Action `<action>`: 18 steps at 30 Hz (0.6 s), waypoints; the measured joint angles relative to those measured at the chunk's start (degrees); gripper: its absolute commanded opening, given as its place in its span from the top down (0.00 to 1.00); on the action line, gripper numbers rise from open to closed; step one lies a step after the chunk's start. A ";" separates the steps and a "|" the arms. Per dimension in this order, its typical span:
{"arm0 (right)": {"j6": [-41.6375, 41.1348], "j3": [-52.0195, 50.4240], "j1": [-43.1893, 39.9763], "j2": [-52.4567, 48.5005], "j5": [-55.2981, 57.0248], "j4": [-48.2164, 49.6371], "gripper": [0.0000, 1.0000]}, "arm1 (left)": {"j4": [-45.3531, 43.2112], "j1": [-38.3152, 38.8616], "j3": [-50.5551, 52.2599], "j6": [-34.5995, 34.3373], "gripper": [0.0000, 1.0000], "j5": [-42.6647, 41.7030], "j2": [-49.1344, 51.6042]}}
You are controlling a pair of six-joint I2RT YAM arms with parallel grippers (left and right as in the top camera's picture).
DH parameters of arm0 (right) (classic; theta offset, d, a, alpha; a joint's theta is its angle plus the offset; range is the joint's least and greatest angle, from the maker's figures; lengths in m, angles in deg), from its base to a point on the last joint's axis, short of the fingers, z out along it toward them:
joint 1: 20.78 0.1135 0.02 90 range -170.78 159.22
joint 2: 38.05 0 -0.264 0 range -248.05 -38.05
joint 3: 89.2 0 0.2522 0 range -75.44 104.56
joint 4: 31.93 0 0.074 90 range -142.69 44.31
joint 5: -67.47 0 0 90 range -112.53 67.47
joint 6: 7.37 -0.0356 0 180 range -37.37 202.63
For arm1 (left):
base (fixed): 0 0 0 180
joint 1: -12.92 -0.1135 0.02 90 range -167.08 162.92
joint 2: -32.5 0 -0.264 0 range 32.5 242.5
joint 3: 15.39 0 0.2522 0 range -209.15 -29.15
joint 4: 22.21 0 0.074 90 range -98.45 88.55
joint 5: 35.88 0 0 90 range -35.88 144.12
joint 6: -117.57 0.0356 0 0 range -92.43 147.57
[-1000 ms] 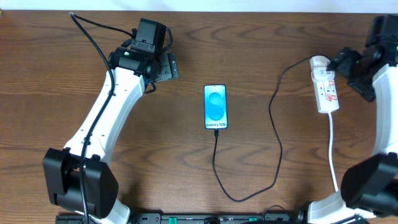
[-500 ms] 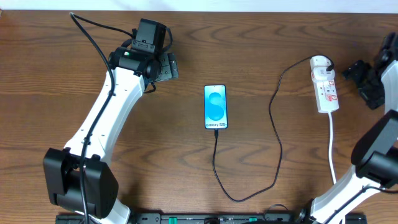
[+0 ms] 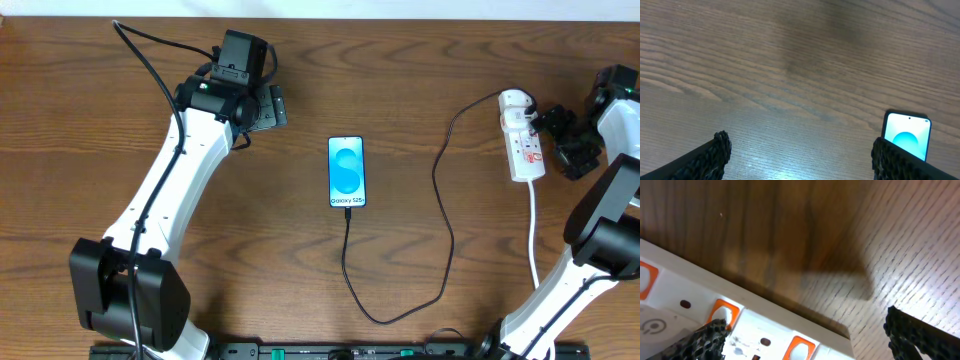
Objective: Plug charger to phone and switch on socket
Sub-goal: 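Raise the left arm away and move the right gripper to the power strip, then press the white power strip's switch down with the right gripper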
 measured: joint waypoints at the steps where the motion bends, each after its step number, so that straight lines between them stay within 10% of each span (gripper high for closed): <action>1: -0.24 0.00 0.00 0.00 0.00 0.59 0.01 | 0.00 0.00 0.00 0.00 0.09 0.00 0.00; 18: -0.76 0.00 0.07 -0.09 1.29 1.09 0.01 | 0.00 0.00 0.00 0.00 0.08 0.00 0.00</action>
